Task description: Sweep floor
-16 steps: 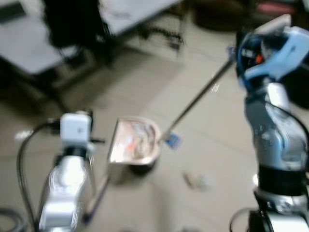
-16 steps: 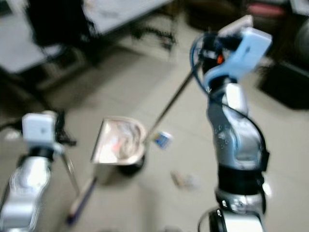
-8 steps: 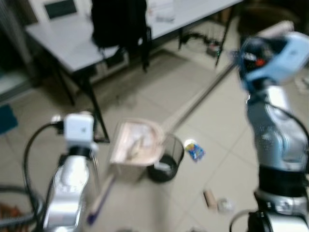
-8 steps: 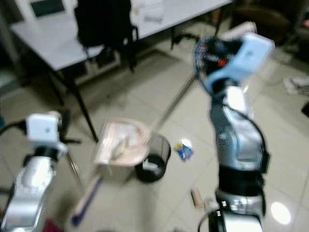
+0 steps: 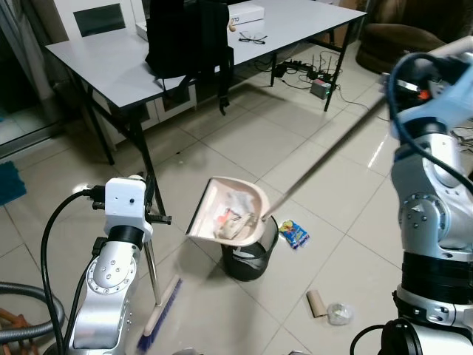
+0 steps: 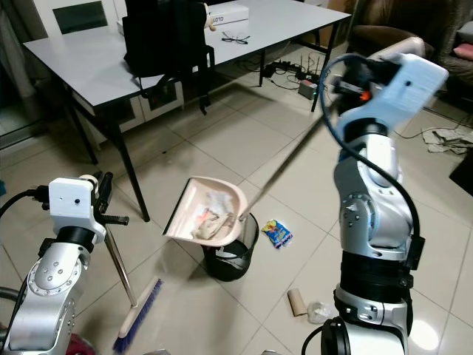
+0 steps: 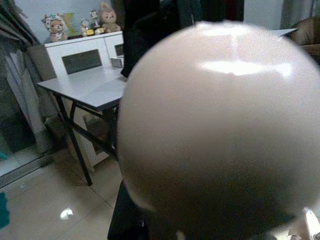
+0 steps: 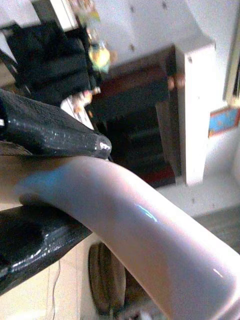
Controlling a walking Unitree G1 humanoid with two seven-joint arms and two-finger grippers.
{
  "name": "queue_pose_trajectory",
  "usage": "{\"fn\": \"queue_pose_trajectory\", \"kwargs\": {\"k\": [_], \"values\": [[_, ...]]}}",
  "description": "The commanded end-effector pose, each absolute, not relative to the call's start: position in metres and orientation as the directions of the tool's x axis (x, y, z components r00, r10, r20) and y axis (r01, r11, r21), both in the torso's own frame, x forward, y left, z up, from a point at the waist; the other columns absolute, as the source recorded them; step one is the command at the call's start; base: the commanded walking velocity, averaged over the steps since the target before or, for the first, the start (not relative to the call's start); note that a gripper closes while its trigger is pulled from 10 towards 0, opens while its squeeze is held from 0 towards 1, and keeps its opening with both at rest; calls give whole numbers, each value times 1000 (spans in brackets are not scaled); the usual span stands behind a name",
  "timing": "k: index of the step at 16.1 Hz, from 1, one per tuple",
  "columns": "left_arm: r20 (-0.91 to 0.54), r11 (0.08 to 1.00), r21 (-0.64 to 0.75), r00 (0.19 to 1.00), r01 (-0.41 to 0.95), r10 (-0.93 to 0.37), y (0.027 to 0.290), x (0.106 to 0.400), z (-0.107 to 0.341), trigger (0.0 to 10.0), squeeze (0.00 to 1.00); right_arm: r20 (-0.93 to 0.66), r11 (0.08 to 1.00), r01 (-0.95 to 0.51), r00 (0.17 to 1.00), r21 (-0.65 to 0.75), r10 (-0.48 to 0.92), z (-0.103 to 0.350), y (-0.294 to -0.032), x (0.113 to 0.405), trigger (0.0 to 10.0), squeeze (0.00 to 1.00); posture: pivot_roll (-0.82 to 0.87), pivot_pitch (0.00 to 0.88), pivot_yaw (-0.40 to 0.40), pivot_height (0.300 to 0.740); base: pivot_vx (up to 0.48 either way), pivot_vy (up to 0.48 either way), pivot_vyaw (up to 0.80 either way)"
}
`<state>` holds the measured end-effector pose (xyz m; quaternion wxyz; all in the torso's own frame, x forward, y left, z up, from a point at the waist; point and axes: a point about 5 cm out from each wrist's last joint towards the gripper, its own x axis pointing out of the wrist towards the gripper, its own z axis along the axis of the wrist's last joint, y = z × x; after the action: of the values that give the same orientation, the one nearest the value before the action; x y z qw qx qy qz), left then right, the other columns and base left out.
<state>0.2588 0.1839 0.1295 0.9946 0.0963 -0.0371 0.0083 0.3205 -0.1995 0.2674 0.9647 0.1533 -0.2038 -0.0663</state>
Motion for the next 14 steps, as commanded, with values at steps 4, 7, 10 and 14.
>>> {"fn": "queue_pose_trajectory", "kwargs": {"k": [4, 7, 10, 14], "values": [[119, 979, 205, 993, 1, -26, 179, 263, 139, 10000, 0, 388, 920, 85, 889, 382, -244, 269, -208, 318, 10000, 0, 7, 23, 12, 740, 137, 0, -344], [116, 979, 205, 993, 3, -27, 179, 263, 139, 10000, 0, 380, 929, 60, 902, 365, -207, 265, -203, 318, 10000, 0, 8, 24, 13, 740, 306, 0, -140], [109, 977, 212, 994, -8, -16, 182, 262, 137, 10000, 0, 365, 940, 34, 916, 341, -165, 260, -197, 318, 10000, 0, 8, 21, 12, 740, 331, 0, 0], [101, 975, 219, 995, -24, 2, 186, 257, 134, 10000, 0, 361, 947, 24, 921, 320, -145, 259, -194, 319, 10000, 0, 12, 19, 2, 740, 348, 0, 0]]}}
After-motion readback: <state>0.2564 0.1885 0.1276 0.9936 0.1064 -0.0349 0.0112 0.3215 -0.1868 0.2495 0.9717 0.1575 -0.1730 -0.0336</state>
